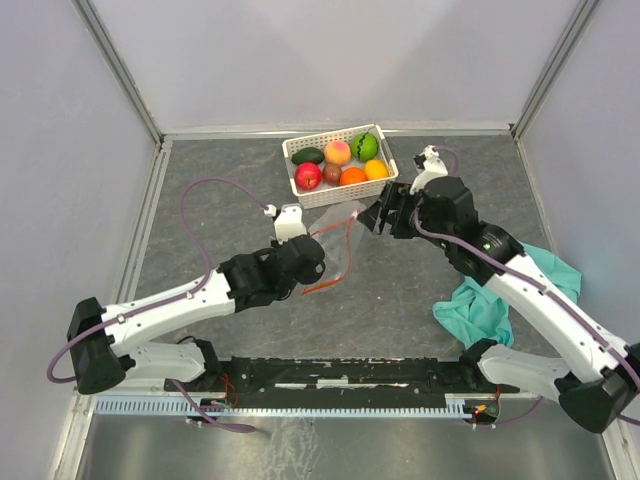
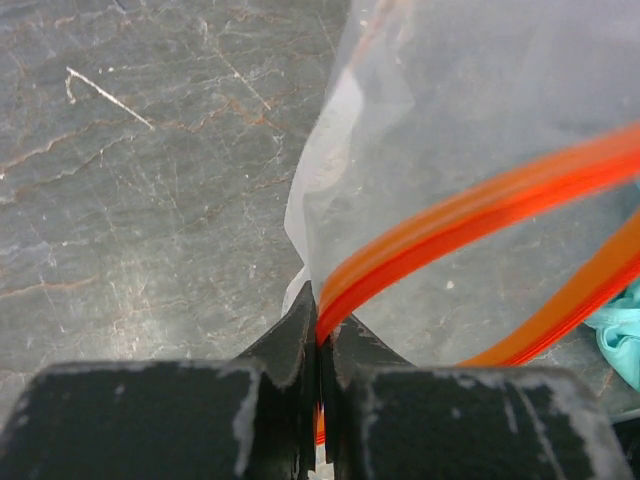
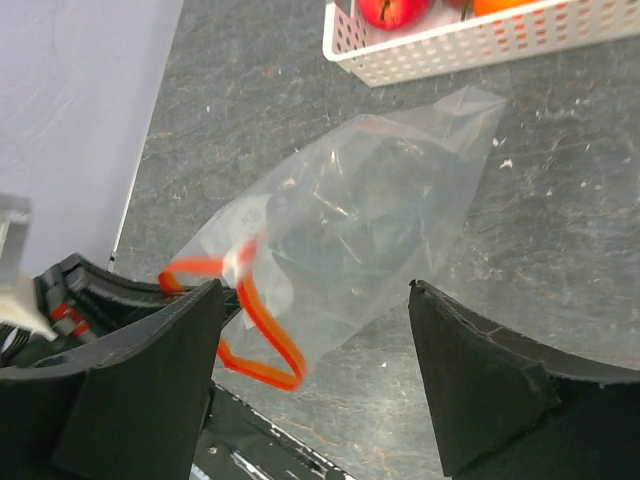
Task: Place the food in the zip-top bag and seal the zipper
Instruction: Open the zipper of the food storage bag.
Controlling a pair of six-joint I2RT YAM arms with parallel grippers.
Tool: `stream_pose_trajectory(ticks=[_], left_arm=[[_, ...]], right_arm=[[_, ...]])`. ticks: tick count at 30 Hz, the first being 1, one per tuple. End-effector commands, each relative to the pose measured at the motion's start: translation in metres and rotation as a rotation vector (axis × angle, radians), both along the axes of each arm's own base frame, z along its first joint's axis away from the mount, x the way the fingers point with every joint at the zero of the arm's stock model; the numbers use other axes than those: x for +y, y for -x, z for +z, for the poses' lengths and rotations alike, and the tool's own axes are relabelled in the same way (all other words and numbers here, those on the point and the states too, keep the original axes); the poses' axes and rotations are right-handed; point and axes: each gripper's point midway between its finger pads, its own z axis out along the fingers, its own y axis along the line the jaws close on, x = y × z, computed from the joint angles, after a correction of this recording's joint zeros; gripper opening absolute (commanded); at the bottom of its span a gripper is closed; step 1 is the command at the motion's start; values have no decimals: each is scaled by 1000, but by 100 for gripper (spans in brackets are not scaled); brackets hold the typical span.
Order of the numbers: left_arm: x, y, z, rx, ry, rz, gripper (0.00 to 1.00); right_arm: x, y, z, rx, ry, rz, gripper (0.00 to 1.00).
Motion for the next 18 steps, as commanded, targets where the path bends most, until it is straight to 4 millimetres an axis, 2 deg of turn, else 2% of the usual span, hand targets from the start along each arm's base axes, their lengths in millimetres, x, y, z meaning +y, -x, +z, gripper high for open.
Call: stream_pose_trajectory(ticks=[1, 9, 13, 18], left_arm=[[-5, 0, 16, 48, 62, 78, 3], [-14, -1, 44, 51, 147, 97, 3], [-16, -3, 50, 48, 171, 102, 3], [-19, -3, 55, 48, 172, 97, 3]], right_arm=[[-11, 3, 46, -204, 0, 27, 83], [-9, 19, 36, -233, 29, 124, 87], [16, 23, 27, -179, -9, 202, 89], [44, 16, 5, -128, 38, 243, 86]])
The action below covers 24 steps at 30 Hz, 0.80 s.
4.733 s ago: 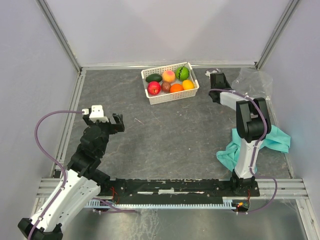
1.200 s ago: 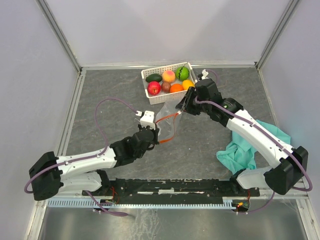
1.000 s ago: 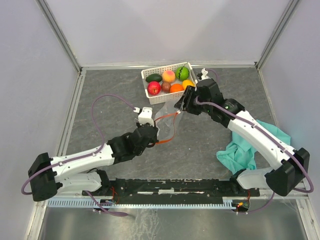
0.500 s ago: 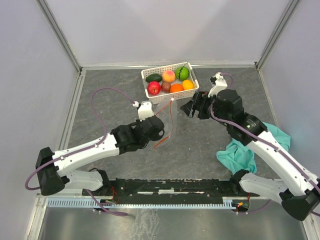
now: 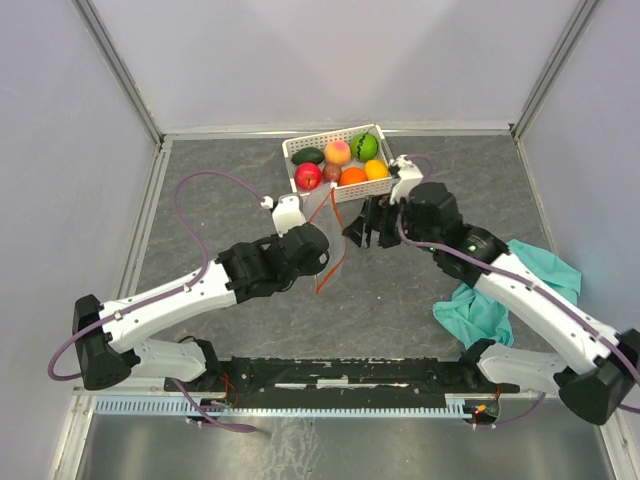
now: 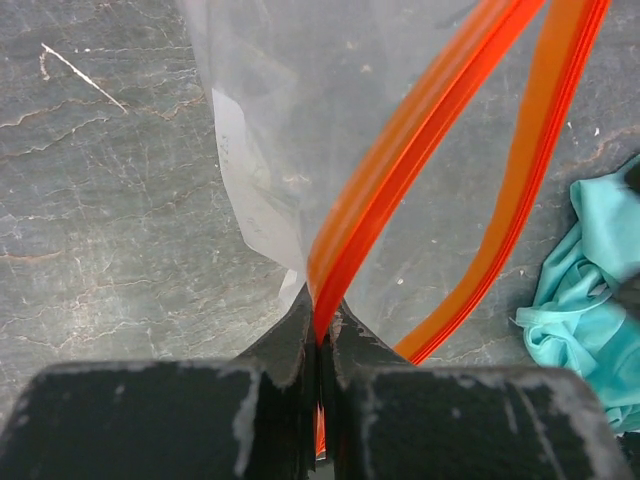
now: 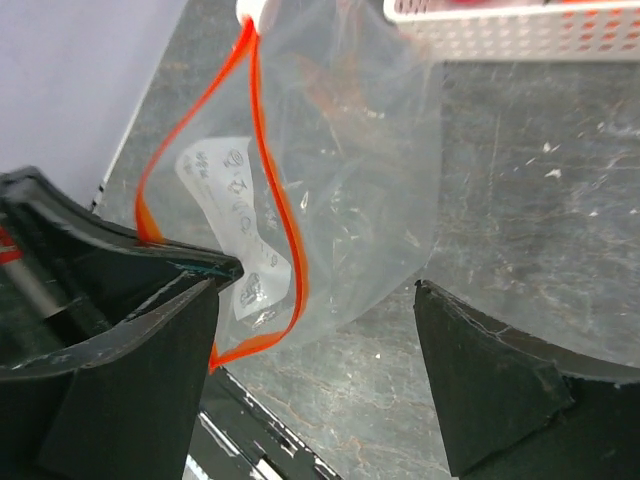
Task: Place the food in the zip-top bag and seal the zipper
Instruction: Open the zipper of the food storage bag.
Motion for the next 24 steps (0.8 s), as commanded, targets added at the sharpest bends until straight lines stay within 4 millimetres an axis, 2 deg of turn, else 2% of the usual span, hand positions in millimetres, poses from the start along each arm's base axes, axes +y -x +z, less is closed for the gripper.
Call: stream_pose_trajectory(ticks=[1, 3, 9, 10, 15, 16, 18, 21, 24], left_arm=[[-7, -5, 30, -26, 89, 36, 3], [-6, -4, 32, -21, 80, 33, 3], [4, -1, 37, -19, 56, 35, 3], [9, -1, 37, -18, 36, 38, 3], [27, -1, 37, -12, -48, 64, 3], [32, -2, 35, -5, -69, 72, 3], [38, -3, 34, 5, -94, 78, 3], [42, -4, 28, 43, -113, 64, 3], [44, -7, 24, 77, -109, 48, 3]], right_arm=[[29, -6, 0, -12, 6, 47, 85], [36, -11, -9, 8, 30, 23, 82], [38, -26, -38, 98, 94, -89, 57], [33, -30, -45, 114, 121, -130, 47], [6, -37, -54, 115, 249, -234, 21], [0, -38, -53, 110, 276, -250, 13], [-12, -39, -54, 107, 335, -281, 2], [-23, -38, -55, 107, 409, -291, 2], [-18, -36, -59, 116, 421, -248, 1]])
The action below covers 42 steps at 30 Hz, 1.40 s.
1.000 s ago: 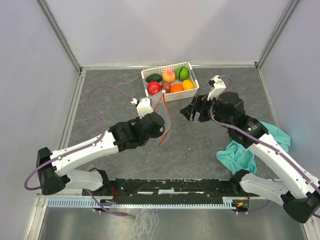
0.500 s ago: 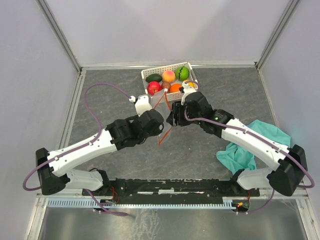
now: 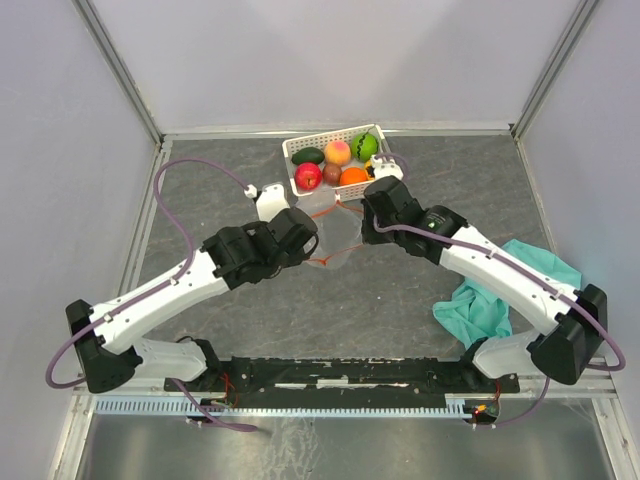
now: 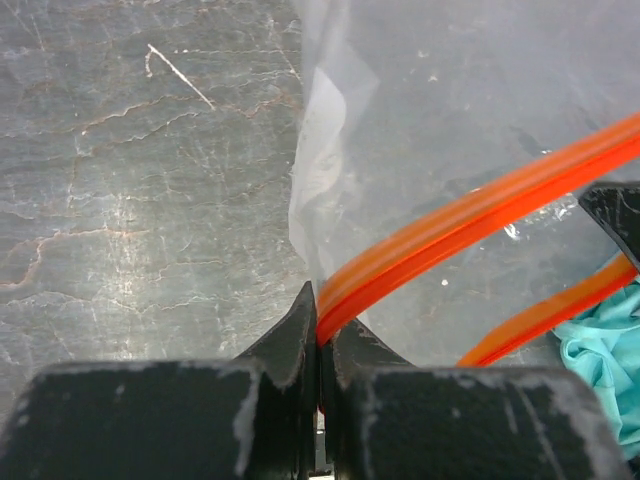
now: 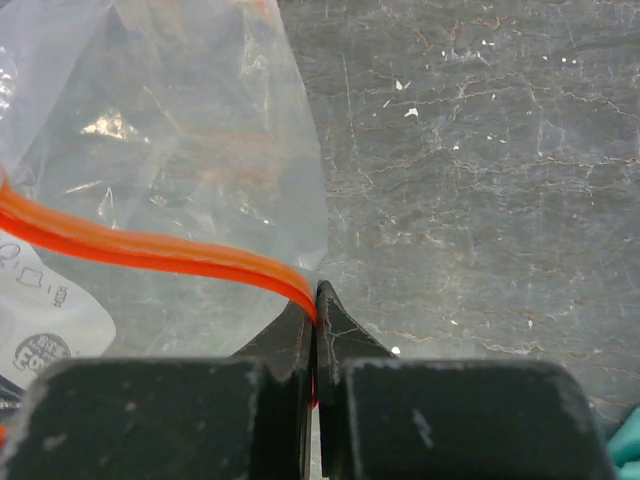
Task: Place the food in the zip-top bag and seal the zipper
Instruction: Open the zipper of the food storage bag.
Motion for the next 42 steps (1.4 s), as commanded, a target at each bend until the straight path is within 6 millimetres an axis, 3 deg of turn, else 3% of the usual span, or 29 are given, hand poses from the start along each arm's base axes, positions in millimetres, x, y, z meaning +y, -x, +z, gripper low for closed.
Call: stream_pose_trajectory(ticks=[1, 9, 15, 17, 19, 21, 25, 32, 38, 42], left_arm=[[6, -5, 5, 24, -18, -27, 3], [-11, -14, 10, 0, 71, -102, 35], [-3, -18, -1, 20, 49, -90, 37], [3, -19, -3, 23, 32, -77, 35], [11, -21, -1, 17, 9, -58, 25], [24, -23, 5, 5, -24, -30, 14], [46, -25, 18, -26, -85, 16, 4], [78, -30, 20, 9, -186, 61, 3], [99, -40, 15, 44, -350, 86, 3], [110, -54, 5, 64, -425, 100, 3]], right_arm=[[-2, -1, 3, -2, 56, 35, 2], [44, 6, -2, 57, -136, 121, 2], [61, 6, -3, 81, -207, 141, 2], [67, 7, -5, 98, -225, 154, 2], [70, 6, -9, 108, -228, 156, 2], [69, 3, -12, 106, -214, 143, 2], [63, -5, -22, 100, -143, 120, 2], [82, -22, -28, 99, -112, 161, 8], [108, -29, 0, 36, -171, 289, 35], [113, -30, 13, 14, -157, 363, 51]])
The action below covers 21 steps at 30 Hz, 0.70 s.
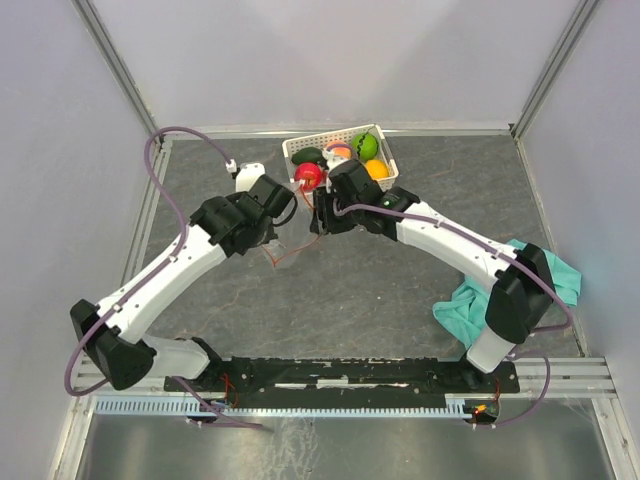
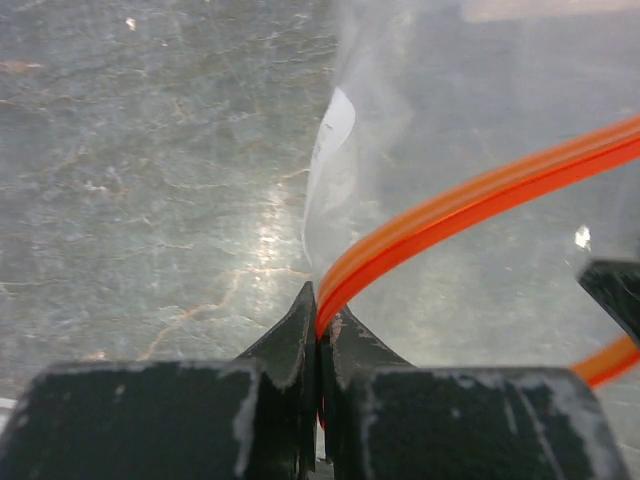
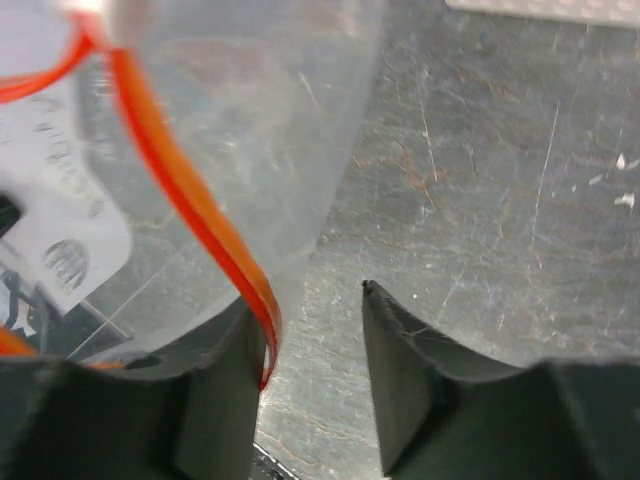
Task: Place the food in the zip-top bag and seal the zipper
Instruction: Open the zipper of the food storage bag, then move the bin to the center of the board.
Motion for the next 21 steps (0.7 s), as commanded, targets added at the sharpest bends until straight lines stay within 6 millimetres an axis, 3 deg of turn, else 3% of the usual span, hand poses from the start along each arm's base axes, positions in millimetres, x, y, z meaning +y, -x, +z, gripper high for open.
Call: stream_pose_trajectory(ticks=[1, 6, 9, 15, 21], left_arm=[[24, -18, 2, 7, -138, 8, 3], [32, -36, 0, 31, -180, 8, 3], [38, -41, 3, 40, -210, 13, 3], [56, -47, 24, 19, -278, 38, 3], [72, -51, 41, -11, -339, 70, 3]], right_arm=[[13, -9, 38, -98, -49, 101, 55], [3, -19, 56, -89, -132, 186, 69], [-14, -37, 60, -95, -152, 176, 74], [-82, -104, 23, -116, 27, -68, 76], [-108, -159, -8, -156, 158, -202, 81]])
